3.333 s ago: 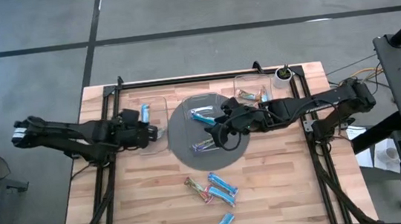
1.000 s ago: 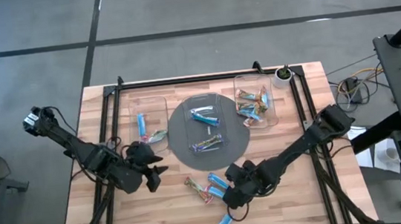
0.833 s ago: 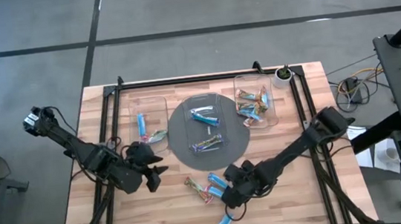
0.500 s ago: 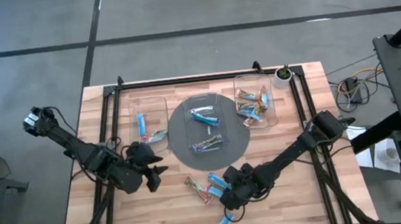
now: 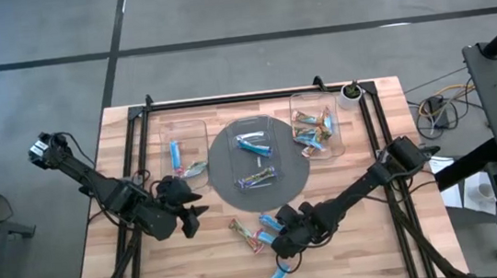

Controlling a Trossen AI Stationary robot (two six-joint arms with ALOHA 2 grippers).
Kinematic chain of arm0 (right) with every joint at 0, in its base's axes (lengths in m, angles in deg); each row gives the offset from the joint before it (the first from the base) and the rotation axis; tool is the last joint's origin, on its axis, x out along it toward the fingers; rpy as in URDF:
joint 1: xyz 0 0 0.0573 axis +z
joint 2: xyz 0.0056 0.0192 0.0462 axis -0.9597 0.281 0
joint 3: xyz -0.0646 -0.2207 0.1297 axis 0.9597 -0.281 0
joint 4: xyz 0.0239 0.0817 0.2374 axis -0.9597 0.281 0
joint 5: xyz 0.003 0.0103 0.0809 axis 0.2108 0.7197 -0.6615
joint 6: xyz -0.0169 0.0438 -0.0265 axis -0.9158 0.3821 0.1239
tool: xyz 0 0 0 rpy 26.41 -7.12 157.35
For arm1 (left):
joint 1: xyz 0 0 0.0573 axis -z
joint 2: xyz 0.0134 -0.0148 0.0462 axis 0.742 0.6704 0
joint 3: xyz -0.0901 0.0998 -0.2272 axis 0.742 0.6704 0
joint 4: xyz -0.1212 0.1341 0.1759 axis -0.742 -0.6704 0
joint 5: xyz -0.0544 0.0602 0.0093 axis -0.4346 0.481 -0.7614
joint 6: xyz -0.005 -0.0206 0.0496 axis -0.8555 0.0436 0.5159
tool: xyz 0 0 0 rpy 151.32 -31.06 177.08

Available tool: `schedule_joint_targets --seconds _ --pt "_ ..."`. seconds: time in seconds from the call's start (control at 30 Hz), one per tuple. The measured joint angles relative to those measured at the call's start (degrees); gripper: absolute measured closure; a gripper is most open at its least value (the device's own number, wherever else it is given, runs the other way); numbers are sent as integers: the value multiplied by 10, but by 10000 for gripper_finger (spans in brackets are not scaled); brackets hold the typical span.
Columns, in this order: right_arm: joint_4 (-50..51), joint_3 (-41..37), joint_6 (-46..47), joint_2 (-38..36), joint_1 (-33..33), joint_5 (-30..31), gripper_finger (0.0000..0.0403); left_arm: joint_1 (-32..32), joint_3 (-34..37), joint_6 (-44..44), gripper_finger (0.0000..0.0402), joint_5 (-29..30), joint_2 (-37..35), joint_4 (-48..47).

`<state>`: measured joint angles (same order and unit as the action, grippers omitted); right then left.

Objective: Pick and place Granola Bars by type
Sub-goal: Put the blue granola bar into the middle transparent bin, then put the red granola bar into the left transparent bin

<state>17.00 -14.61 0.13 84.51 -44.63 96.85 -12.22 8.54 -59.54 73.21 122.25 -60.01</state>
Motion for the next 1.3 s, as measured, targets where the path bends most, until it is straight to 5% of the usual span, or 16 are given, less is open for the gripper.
schedule_joint_targets --seconds 0.17,0.5,0.83,1.3 --pt "-1 25 -25 -49 1 24 373 0 0 3 221 2 0 0" --pt "62 78 -118 -183 -88 159 371 0 0 17 221 19 0 5" --pt "47 77 -203 -149 -302 -72 363 0 0 6 221 32 0 9" --pt "87 79 -253 -148 -277 -66 211 0 7 -32 221 25 0 5"
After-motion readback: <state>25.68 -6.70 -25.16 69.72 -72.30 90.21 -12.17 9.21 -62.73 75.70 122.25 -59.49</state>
